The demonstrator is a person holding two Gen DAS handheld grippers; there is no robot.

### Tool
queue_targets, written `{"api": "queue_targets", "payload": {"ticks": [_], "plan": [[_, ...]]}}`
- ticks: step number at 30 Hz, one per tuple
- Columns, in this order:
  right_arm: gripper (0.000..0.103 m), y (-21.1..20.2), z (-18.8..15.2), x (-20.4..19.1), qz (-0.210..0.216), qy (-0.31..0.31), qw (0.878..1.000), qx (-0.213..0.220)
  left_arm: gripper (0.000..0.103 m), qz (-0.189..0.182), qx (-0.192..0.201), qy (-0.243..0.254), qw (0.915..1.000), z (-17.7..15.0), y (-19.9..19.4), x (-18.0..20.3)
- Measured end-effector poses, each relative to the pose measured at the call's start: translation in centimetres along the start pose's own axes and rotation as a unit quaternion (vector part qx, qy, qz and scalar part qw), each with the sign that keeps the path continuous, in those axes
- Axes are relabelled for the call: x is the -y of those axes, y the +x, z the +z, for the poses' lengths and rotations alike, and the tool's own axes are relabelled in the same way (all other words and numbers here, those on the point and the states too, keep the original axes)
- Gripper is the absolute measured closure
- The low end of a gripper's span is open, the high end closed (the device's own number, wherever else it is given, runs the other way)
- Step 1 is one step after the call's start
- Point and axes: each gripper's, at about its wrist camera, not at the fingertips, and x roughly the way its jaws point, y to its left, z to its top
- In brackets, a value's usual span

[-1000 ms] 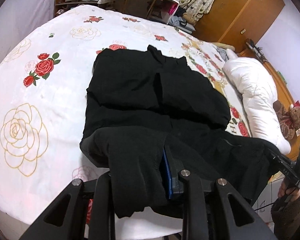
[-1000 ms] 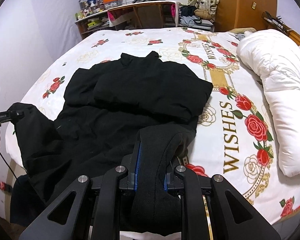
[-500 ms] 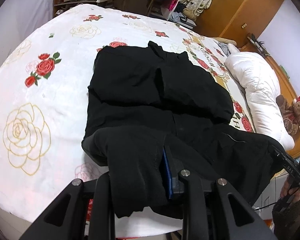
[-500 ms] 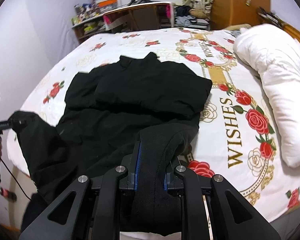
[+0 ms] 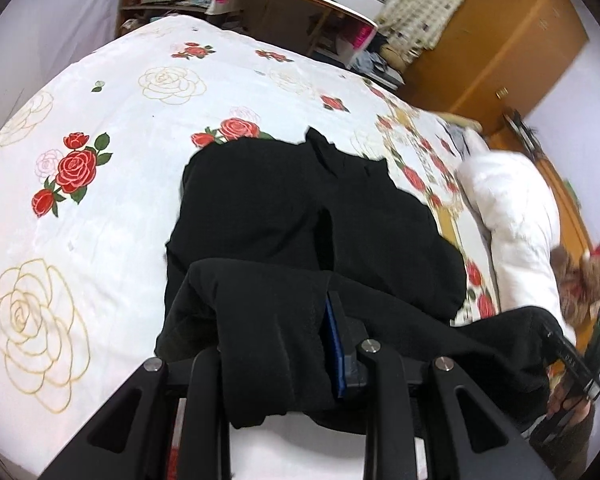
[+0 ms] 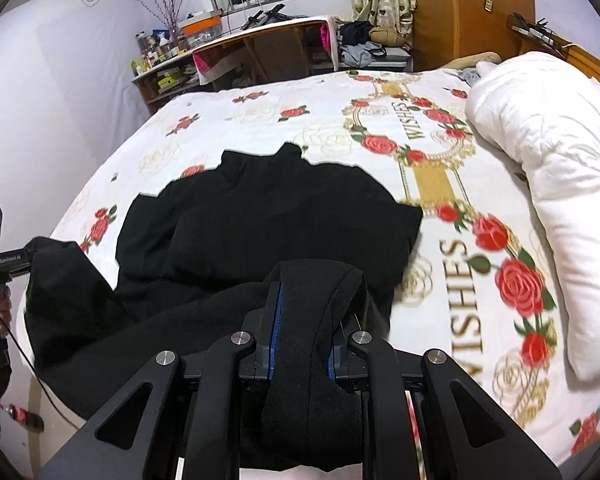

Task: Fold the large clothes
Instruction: 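Lift the hem with both tools and fold it toward the collar, then lay the hem down near the collar and open both tools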

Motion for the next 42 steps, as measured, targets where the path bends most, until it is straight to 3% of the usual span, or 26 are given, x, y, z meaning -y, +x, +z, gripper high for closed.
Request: {"api": "queue_targets", "payload": {"ticks": [4, 11, 21, 25, 31, 34, 42], "plan": [[0.086, 3.0, 3.2, 0.9, -0.006, 0.001, 1.0, -0.001, 0.076, -0.003, 0.011, -0.022, 0.9997, 2.9, 2.1, -0.6], [0.086, 9.6, 8.8, 2.9, -0.009, 0.022, 1.0, -0.02, 0.076, 0.032, 0.01, -0.032, 0.9989, 8.4, 8.3, -0.8], [0.086, 16.9, 12.8, 5.4, -0.006, 0.068, 0.996, -0.061, 0.076, 0.042, -0.003, -0.053, 0.9977, 13.5, 14.3, -1.8], [0.085, 19.7, 13.7, 6.4, -0.013, 0.094, 0.991, -0.094, 0.072, 0.061, -0.017, -0.06, 0.9962, 14.3, 16.7, -2.3], [0.084, 22.5, 13.8, 6.2, -0.027, 0.094, 0.989, -0.108, 0.071, 0.076, -0.026, -0.044, 0.9958, 14.3, 19.0, -2.3], [0.081, 22.6, 13.8, 7.1, -0.011, 0.127, 0.986, -0.104, 0.067, 0.065, -0.026, -0.055, 0.996, 14.4, 19.0, -2.8], [0.08, 22.5, 14.5, 7.1, -0.012, 0.134, 0.985, -0.11, 0.056, 0.045, -0.029, -0.072, 0.996, 15.1, 18.3, -3.1]]}}
